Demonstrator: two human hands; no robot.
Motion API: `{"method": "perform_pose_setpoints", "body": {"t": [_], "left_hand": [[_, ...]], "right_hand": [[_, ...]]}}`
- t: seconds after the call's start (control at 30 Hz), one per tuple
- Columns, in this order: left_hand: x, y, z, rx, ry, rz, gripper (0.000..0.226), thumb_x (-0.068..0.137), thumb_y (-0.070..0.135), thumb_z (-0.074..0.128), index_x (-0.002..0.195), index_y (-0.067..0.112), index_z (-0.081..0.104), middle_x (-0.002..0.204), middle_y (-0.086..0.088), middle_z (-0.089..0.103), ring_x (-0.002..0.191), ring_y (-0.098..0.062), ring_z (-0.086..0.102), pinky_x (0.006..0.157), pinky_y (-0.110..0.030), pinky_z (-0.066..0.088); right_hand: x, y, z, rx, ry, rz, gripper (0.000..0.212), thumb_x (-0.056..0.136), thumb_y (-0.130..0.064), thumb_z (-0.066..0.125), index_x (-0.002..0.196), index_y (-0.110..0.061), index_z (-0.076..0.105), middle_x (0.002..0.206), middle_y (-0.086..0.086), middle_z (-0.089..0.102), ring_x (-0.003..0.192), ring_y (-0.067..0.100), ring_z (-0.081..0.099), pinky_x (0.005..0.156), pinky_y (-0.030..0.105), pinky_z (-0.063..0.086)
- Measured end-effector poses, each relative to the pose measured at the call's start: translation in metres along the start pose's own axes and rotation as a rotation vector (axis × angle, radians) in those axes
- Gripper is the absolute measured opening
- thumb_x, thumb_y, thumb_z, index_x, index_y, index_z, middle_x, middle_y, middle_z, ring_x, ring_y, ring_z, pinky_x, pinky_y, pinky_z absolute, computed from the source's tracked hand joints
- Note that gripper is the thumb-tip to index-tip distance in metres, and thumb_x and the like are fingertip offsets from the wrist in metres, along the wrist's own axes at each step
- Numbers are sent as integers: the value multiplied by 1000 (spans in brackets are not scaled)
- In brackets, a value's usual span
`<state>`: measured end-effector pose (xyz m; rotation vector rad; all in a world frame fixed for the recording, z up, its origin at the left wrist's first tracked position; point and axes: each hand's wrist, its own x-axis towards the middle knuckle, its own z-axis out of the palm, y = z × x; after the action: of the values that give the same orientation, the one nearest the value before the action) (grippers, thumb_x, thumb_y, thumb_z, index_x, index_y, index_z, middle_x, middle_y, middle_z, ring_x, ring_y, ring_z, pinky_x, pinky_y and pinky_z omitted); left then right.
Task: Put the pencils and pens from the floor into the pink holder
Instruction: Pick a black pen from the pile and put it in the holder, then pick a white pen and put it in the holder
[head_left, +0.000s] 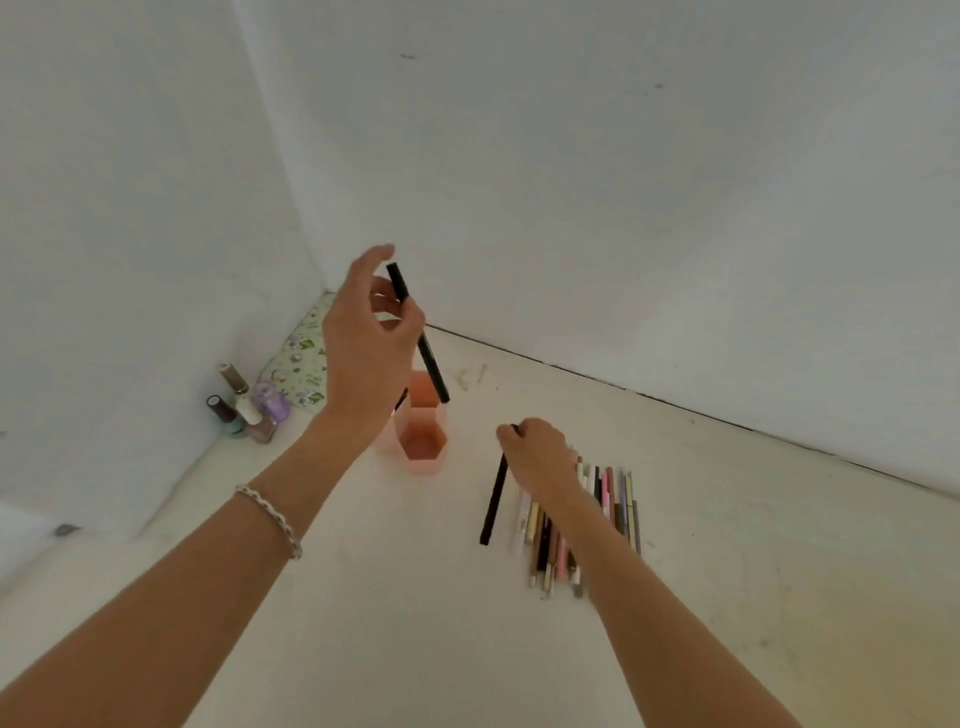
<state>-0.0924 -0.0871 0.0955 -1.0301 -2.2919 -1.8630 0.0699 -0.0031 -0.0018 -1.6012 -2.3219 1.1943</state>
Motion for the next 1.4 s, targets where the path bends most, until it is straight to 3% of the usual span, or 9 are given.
{"method": "perform_pose_setpoints", "body": {"t": [0.13, 0.33, 0.47, 0.63, 0.77, 0.9, 1.07, 1.2, 1.4], "left_hand": [[14, -22, -35, 52, 93, 23, 40, 87, 5, 61, 121, 26, 55, 92, 11, 61, 82, 1, 61, 70, -13, 55], [-20, -70, -38, 399, -105, 69, 29, 87, 12, 64, 115, 20, 63, 101, 1, 62, 94, -18, 60, 82, -37, 54], [-22, -79, -47, 430, -6, 92, 21, 91, 20, 59, 105, 15, 73, 121, -4, 59, 117, -20, 52, 98, -30, 40], [3, -63, -66, 206, 122, 39, 28, 91, 8, 43, 106, 18, 64, 113, 4, 54, 98, 0, 55, 88, -17, 45], [5, -45, -61, 131, 130, 50, 28, 92, 4, 44, 104, 18, 64, 111, 2, 58, 87, 8, 55, 74, -1, 40], [-10, -24, -39, 42, 93, 72, 26, 89, 4, 45, 100, 21, 61, 104, 6, 59, 87, 2, 57, 74, -6, 42], [-54, -16, 26, 255, -362, -77, 14, 88, 15, 53, 96, 26, 58, 87, 13, 61, 80, -3, 59, 73, -20, 50], [-99, -38, 80, 484, -832, -326, 23, 88, 17, 56, 110, 14, 60, 104, -4, 68, 96, -22, 65, 84, -34, 53], [-135, -51, 119, 662, -926, -357, 26, 90, 22, 58, 113, 11, 54, 110, -9, 63, 98, -27, 62, 79, -34, 50]], "right_hand": [[9, -41, -37, 514, 131, -53, 12, 94, -16, 45, 96, -7, 53, 72, 9, 63, 52, 13, 50, 42, 15, 37], [-3, -80, -36, 708, 339, -326, 22, 99, -14, 45, 118, -24, 41, 73, 17, 61, 59, 13, 55, 55, 22, 46], [-12, -94, -19, 706, 381, -460, 20, 100, -16, 44, 112, -32, 39, 80, 10, 68, 68, 18, 62, 63, 33, 50], [-18, -104, 18, 474, 357, -610, 19, 101, -24, 45, 113, -36, 38, 71, -3, 62, 56, 8, 56, 51, 19, 42], [-20, -95, 45, 71, 243, -691, 12, 102, -22, 44, 114, -24, 47, 86, -3, 63, 76, 17, 59, 67, 31, 49], [-23, -76, 44, 34, 377, -807, 19, 97, -14, 53, 111, -12, 64, 110, 1, 64, 97, 13, 57, 83, 18, 44], [-11, -39, -7, 263, 492, -471, 31, 93, -4, 48, 121, -17, 57, 109, -5, 61, 80, 8, 57, 73, 23, 48], [-9, -1, -43, 326, 492, -278, 35, 90, -2, 47, 114, -25, 58, 101, -11, 62, 74, 4, 56, 72, 29, 52], [-15, 51, -67, 309, 488, -222, 33, 91, 0, 46, 107, -25, 62, 92, -13, 63, 70, 1, 55, 64, 16, 46]]}}
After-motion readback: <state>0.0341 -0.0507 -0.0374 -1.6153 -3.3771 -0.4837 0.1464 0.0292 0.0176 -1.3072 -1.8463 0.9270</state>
